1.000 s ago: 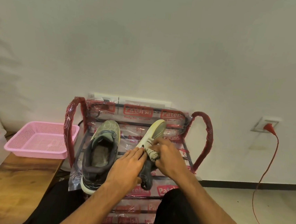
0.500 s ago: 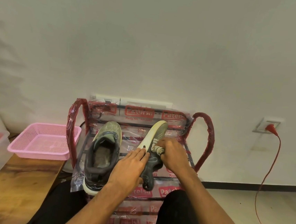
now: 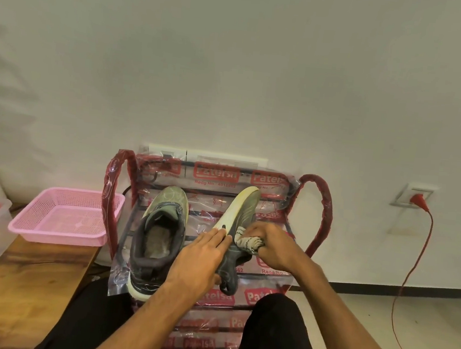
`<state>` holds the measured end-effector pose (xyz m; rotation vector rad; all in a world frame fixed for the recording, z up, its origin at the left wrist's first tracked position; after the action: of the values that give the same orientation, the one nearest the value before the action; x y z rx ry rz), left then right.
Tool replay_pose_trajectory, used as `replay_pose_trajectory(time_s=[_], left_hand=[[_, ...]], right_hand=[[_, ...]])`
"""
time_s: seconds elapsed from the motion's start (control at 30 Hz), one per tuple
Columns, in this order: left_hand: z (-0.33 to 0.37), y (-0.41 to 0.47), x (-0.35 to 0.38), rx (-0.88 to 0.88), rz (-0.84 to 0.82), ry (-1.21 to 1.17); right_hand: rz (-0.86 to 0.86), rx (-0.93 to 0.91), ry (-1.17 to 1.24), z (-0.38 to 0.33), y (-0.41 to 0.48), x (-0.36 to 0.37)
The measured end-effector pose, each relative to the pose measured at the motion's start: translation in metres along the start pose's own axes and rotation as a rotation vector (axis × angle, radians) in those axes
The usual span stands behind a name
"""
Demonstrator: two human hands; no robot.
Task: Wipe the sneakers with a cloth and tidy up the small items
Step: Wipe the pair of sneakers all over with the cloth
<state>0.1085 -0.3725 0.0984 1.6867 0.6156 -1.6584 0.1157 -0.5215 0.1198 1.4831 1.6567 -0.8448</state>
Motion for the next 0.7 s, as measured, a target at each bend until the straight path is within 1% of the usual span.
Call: replay_pose_trajectory(time_s=[0.07,0.2,0.27,0.33,0.4,0.43,0.47,0.57,0.7], left_hand=[[0.0,0.0,0.0,-0.003,0.0,-0.003],[0.0,0.0,0.001,-0.007,-0.01,-0.003],[-0.001,0.001,0.001,-0.01,-0.008,-0.007],[-0.002,0.001,0.001,-0.009,-0.006,-0.017],[-0.003,0.001,0.002,-0.016,-0.008,-0.025],[-0.003,0.001,0.002,-0.018,-0.011,-0.028],[-0.004,0.001,0.002,-0.019,-0.012,-0.028],[-0.004,0.001,0.002,-0.021,-0.008,-0.022],[-0.005,0.002,0.002,-0.029,-0.008,-0.019]], right_hand=[[0.005,-0.01,-0.047,0.004,0.002,-0.003],[0.096,-0.004,-0.408,0.014,0.02,-0.001],[0.162,-0.007,-0.498,0.013,0.025,-0.008],[0.281,0.035,-0.486,0.015,0.028,-0.021],[0.401,0.098,-0.364,0.022,0.03,-0.031],[0.424,0.106,-0.298,0.023,0.031,-0.032],[0.414,0.101,-0.254,0.021,0.032,-0.03],[0.284,0.058,-0.201,0.012,0.034,-0.007],[0.168,0.056,-0.134,0.011,0.028,0.009]])
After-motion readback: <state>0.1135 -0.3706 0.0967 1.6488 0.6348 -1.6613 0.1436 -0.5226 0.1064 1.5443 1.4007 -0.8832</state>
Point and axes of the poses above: each hand's wrist, its own y-axis towards the middle knuckle, its own x-axis out of the palm, z = x × y, the point moved 6 cm from there along y, towards the middle knuckle, and after that the axes turned 5 degrees about y, right-handed, at the moved point
